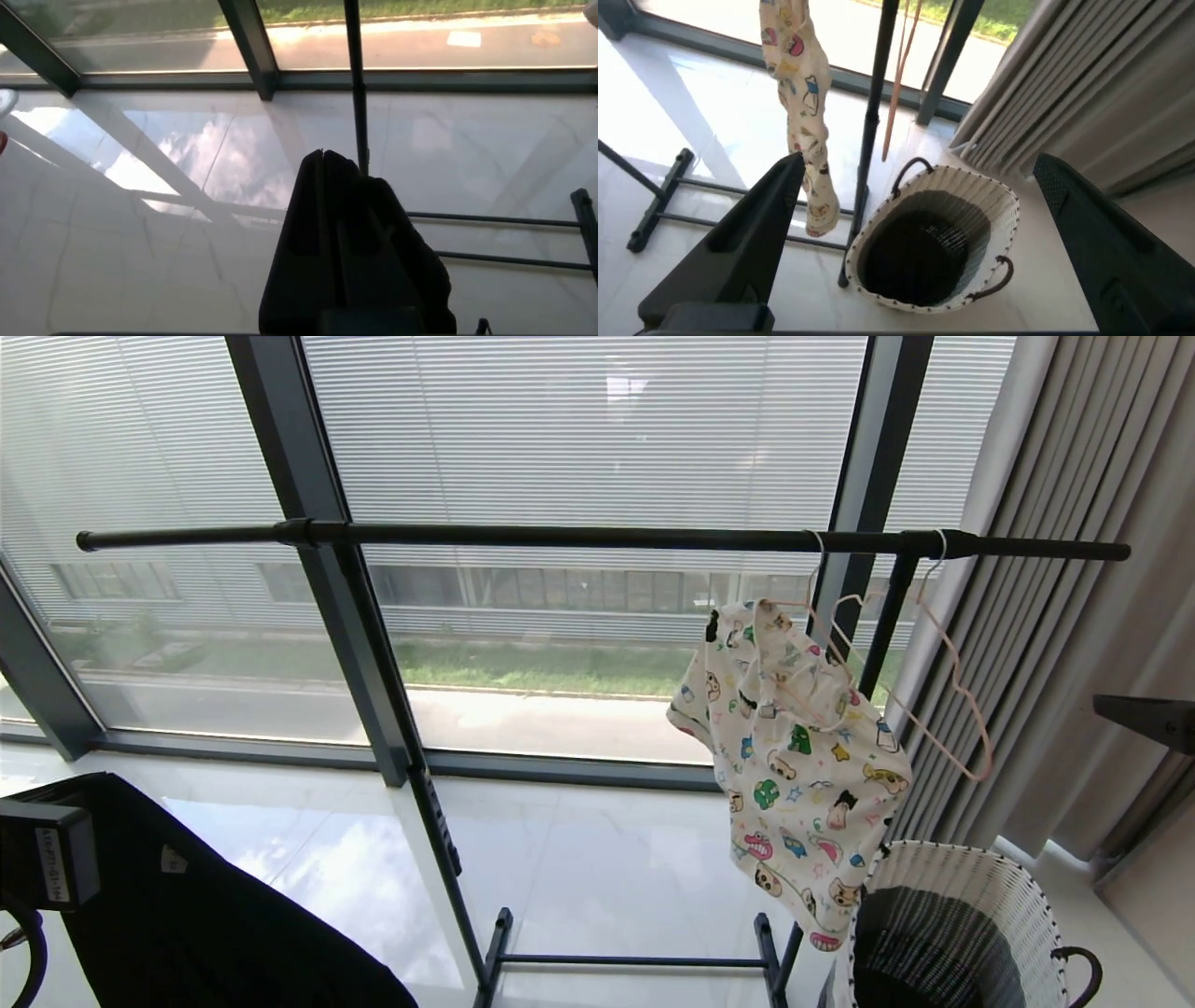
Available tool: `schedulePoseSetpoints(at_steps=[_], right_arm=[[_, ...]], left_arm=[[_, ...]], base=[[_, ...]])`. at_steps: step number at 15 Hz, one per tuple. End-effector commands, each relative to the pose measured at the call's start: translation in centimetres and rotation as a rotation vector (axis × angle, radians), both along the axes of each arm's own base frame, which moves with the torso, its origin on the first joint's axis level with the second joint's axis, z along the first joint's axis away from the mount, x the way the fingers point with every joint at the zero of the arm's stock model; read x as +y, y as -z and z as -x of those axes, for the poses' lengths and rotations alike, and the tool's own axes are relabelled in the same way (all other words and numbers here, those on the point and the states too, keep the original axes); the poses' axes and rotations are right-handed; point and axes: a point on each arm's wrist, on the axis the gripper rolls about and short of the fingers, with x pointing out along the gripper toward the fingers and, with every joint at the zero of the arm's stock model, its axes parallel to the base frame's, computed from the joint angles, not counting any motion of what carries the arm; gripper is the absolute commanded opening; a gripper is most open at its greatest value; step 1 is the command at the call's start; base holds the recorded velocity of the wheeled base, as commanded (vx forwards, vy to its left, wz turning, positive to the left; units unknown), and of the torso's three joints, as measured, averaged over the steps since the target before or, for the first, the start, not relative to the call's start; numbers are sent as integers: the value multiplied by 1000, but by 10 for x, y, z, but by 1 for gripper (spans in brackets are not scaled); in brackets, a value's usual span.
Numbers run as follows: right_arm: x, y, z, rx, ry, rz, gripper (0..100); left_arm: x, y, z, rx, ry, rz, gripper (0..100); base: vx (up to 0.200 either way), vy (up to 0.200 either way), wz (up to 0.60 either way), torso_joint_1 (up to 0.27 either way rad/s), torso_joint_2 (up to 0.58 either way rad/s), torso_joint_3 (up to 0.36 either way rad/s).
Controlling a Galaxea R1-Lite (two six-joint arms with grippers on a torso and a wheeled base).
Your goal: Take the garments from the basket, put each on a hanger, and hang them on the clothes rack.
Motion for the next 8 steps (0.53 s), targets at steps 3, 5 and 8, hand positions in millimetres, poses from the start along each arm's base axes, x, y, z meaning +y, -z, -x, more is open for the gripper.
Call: schedulePoseSetpoints(at_steps=[3,5,8], right_arm=[[4,16,-50,36,20,-59,100],[3,27,-65,82,31,-76,100],[4,43,-89,133,47,-90,100]], left_arm=[[0,-1,1,-5,4,-3,0],[0,-2,2,-12,2,-3,0],[0,1,3,-5,-3,5,0]], base=[[200,0,0,1,5,1],[200,0,0,2,2,5],[133,0,0,5,3,0]])
